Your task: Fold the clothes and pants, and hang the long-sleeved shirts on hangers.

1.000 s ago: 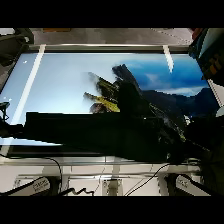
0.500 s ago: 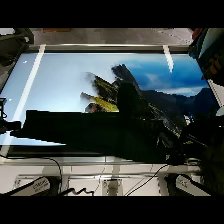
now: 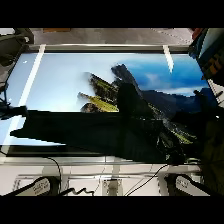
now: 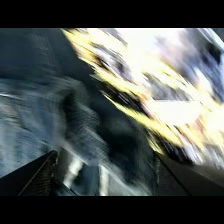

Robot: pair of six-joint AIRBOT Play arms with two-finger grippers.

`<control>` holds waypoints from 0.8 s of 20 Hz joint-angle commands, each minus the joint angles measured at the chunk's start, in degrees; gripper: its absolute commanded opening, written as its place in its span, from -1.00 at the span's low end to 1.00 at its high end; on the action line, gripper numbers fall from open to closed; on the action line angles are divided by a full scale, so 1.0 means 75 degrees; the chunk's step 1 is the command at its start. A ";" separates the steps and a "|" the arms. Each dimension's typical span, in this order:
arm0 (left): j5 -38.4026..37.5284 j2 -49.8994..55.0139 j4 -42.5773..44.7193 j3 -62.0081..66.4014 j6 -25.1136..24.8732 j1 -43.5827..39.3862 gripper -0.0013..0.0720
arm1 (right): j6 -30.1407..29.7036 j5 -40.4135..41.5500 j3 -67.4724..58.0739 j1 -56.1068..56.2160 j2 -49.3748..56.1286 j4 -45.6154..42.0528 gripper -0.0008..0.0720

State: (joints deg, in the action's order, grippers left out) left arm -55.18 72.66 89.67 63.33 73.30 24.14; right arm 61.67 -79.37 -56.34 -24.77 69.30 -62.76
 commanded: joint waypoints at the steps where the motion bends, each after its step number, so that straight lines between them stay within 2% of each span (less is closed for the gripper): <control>1: 0.0618 0.0000 -0.0880 0.0119 -0.0006 -0.0889 0.87 | -0.1256 0.0906 0.0131 0.0944 0.0102 0.0414 0.84; 3: 0.0673 0.0000 -0.0880 0.0119 -0.0006 -0.1311 0.86 | -0.1381 0.1463 0.0210 0.1577 0.0230 0.0143 0.83; 4: 0.0676 0.0000 -0.0880 0.0119 -0.0006 -0.1489 0.86 | -0.1291 0.1725 0.0219 0.1836 0.0350 -0.0367 0.81; 5: 0.0676 0.0000 -0.0880 0.0119 -0.0006 -0.1632 0.86 | -0.1137 0.1769 0.0219 0.1985 0.0487 -0.0717 0.67; 9: 0.0673 0.0000 -0.0883 0.0119 -0.0006 -0.1996 0.86 | -0.1180 0.0836 0.0219 0.2022 0.1055 -0.0662 0.63; 11: 0.0673 0.0000 -0.0883 0.0119 -0.0006 -0.2194 0.86 | -0.1425 0.0796 0.0219 0.2022 0.1122 -0.0455 0.62; 15: 0.0737 0.0006 -0.0886 0.0119 -0.0006 -0.2649 0.86 | -0.2326 0.1029 0.0219 0.2025 0.1119 0.0938 -0.02; 16: 0.0784 0.0009 -0.0886 0.0119 -0.0006 -0.2745 0.86 | -0.2358 0.1151 0.0216 0.2025 0.1116 0.1134 -0.43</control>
State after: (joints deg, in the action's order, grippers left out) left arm -49.98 72.69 83.07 64.16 73.28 5.76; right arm 47.42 -72.20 -54.72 -9.76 77.38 -60.49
